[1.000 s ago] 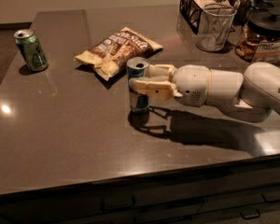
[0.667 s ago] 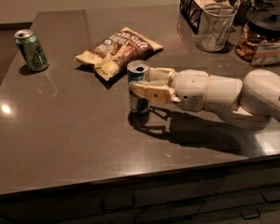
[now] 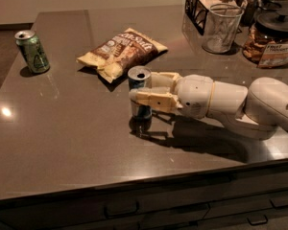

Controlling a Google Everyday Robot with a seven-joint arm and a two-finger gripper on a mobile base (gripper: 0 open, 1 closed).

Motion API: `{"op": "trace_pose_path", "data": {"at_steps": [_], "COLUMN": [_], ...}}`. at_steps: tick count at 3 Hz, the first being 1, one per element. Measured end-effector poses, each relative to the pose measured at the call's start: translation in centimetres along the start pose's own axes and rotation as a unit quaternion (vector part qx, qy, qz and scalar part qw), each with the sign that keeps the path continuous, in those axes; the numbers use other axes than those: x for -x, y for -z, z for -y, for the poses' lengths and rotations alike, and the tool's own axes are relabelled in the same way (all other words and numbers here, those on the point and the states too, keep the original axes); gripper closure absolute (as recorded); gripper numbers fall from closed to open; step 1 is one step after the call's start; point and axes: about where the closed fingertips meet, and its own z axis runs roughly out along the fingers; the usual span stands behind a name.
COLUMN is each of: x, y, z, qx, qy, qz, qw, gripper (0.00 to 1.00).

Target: Place redbull can upright

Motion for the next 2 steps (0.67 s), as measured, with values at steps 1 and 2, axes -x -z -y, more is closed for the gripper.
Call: {"op": "trace_pose_path", "data": {"at_steps": [1, 2], "x": [0.06, 0.06], "y": [-0.16, -0.16], "z": [-0.12, -0.12], "qx": [0.001, 0.002], "qy": [0.001, 0.001], "qz": [0.000, 0.000], "qw": [1.0000, 1.0000], "gripper": [0.00, 0.00]}}
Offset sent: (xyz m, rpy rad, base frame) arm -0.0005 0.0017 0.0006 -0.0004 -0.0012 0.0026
